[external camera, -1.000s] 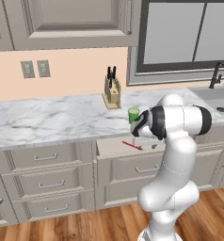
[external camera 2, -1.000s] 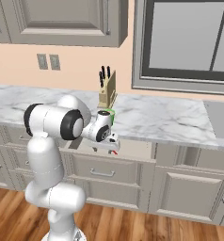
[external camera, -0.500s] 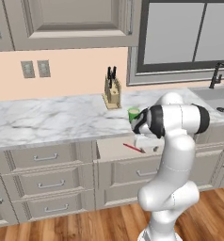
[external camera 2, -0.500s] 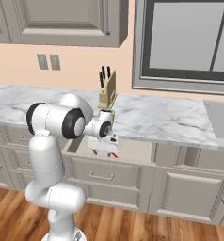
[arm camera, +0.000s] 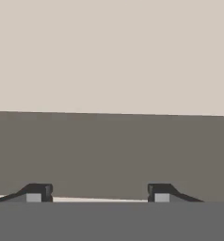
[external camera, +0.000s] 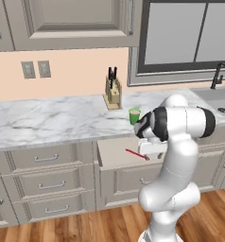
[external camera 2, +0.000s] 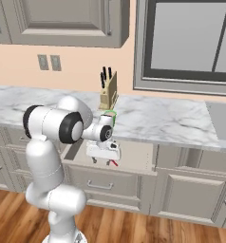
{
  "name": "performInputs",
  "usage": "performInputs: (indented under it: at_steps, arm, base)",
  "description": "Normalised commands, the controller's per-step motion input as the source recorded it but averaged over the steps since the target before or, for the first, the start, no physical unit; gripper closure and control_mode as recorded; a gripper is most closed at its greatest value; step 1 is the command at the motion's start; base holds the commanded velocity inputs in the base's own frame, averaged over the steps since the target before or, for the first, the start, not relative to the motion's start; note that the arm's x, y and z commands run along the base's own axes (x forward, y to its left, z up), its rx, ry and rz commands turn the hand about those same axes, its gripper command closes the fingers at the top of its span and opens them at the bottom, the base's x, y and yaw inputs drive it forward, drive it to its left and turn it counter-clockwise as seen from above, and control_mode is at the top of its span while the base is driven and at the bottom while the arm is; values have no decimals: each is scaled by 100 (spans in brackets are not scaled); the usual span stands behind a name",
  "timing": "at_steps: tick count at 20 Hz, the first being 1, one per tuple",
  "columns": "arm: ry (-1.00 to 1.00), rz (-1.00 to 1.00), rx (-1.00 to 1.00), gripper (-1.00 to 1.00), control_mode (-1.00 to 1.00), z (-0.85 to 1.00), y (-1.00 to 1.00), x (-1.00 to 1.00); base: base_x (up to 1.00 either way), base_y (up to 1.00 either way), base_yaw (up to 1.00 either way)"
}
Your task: Pick up the straw from the right drawer and put it inside the smoothie cup.
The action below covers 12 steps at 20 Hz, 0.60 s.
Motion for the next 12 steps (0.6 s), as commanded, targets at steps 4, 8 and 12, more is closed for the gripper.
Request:
performInputs:
  at_steps: [4,8,12]
  arm:
    - [0,1,0,-100,-100,-17,-3,-100]
    - [0,2,0,-100,-100,-2,-6,-100]
    - [0,1,0,-100,-100,2,-4,-100]
  base:
    - [0,0,0]
    - [0,0,0]
    - [0,0,0]
